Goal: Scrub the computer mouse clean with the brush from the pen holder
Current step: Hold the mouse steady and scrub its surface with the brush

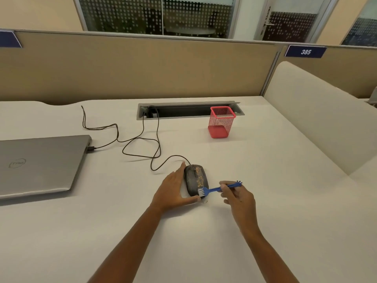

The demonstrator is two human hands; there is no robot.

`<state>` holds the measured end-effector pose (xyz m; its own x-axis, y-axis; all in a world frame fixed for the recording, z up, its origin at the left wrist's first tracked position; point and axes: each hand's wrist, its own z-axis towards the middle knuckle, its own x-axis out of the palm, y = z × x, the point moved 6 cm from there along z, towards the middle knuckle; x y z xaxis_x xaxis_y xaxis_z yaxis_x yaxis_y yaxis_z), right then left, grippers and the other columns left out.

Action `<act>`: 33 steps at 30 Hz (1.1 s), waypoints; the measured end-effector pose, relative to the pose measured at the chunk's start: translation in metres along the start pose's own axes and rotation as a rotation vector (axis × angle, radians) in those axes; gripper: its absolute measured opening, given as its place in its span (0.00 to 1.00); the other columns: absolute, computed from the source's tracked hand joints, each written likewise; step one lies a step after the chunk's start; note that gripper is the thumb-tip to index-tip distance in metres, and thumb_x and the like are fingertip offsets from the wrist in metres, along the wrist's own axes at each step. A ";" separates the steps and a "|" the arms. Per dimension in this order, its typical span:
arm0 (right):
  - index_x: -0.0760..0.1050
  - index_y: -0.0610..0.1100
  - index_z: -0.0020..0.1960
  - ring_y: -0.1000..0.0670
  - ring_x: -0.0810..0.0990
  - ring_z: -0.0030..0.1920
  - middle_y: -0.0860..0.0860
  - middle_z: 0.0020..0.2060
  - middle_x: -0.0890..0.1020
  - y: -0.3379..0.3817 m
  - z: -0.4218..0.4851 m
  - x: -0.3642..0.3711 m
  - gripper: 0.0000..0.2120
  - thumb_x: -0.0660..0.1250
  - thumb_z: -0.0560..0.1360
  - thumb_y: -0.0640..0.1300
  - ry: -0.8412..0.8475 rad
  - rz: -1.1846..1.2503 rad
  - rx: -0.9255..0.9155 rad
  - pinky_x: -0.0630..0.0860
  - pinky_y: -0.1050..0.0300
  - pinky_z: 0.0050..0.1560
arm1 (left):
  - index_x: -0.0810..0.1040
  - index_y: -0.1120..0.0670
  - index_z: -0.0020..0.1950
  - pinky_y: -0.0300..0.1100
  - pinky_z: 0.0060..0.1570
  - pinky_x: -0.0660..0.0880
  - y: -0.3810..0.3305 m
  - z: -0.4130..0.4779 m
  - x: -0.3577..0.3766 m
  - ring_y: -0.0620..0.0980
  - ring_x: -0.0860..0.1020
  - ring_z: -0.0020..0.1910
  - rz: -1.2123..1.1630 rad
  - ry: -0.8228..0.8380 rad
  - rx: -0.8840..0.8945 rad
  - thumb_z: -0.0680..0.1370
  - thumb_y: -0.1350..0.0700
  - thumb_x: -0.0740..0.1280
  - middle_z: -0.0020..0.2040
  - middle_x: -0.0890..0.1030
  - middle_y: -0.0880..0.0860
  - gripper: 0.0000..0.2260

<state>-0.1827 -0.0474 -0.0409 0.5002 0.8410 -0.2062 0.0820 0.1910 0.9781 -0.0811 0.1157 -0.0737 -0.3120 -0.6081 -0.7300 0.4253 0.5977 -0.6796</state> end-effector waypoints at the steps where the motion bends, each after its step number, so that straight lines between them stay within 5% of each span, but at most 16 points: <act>1: 0.79 0.42 0.49 0.54 0.80 0.38 0.53 0.36 0.81 -0.005 0.003 -0.004 0.06 0.64 0.76 0.38 -0.018 0.021 0.037 0.76 0.65 0.36 | 0.46 0.52 0.75 0.37 0.63 0.58 0.000 0.000 0.000 0.48 0.63 0.69 0.003 0.002 0.002 0.59 0.30 0.64 0.73 0.63 0.48 0.52; 6: 0.78 0.39 0.50 0.56 0.79 0.37 0.50 0.37 0.80 -0.005 0.011 -0.022 0.07 0.64 0.76 0.39 -0.144 0.014 0.031 0.75 0.75 0.32 | 0.47 0.52 0.75 0.35 0.63 0.57 0.002 0.001 0.001 0.47 0.62 0.69 0.008 0.008 0.001 0.58 0.29 0.63 0.73 0.62 0.47 0.53; 12: 0.78 0.44 0.46 0.56 0.80 0.35 0.52 0.35 0.81 -0.006 0.010 -0.002 0.04 0.64 0.76 0.39 -0.035 0.057 0.049 0.76 0.72 0.31 | 0.48 0.52 0.75 0.34 0.62 0.57 0.003 0.002 0.001 0.46 0.63 0.69 0.013 0.000 0.018 0.59 0.29 0.64 0.73 0.63 0.47 0.53; 21: 0.78 0.39 0.48 0.58 0.80 0.34 0.49 0.37 0.81 0.007 0.016 -0.011 0.06 0.65 0.75 0.40 -0.159 -0.015 -0.015 0.75 0.76 0.33 | 0.48 0.51 0.75 0.35 0.62 0.57 0.004 0.002 0.001 0.45 0.63 0.69 0.008 -0.009 0.022 0.59 0.29 0.64 0.73 0.63 0.46 0.52; 25: 0.78 0.40 0.47 0.54 0.81 0.34 0.47 0.38 0.83 0.014 0.010 0.010 0.05 0.65 0.75 0.40 -0.081 -0.067 -0.032 0.76 0.72 0.34 | 0.47 0.52 0.75 0.36 0.63 0.56 0.005 0.002 0.002 0.46 0.62 0.70 0.019 0.000 0.015 0.59 0.28 0.63 0.74 0.61 0.47 0.53; 30: 0.77 0.36 0.49 0.45 0.82 0.39 0.41 0.42 0.85 0.019 0.011 -0.006 0.09 0.65 0.75 0.41 -0.177 -0.218 -0.069 0.77 0.56 0.44 | 0.48 0.52 0.75 0.35 0.63 0.57 0.003 0.001 0.001 0.47 0.62 0.70 0.010 -0.005 0.019 0.59 0.29 0.64 0.74 0.61 0.47 0.53; 33: 0.77 0.35 0.50 0.45 0.82 0.39 0.42 0.41 0.85 0.026 0.014 -0.010 0.09 0.64 0.75 0.41 -0.189 -0.228 -0.083 0.76 0.61 0.41 | 0.47 0.53 0.75 0.36 0.64 0.57 0.004 0.002 0.002 0.47 0.61 0.70 0.018 0.003 0.016 0.58 0.28 0.63 0.74 0.61 0.48 0.53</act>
<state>-0.1736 -0.0583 -0.0134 0.6292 0.6643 -0.4036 0.1433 0.4112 0.9002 -0.0782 0.1161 -0.0777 -0.3069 -0.5958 -0.7422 0.4446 0.5998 -0.6653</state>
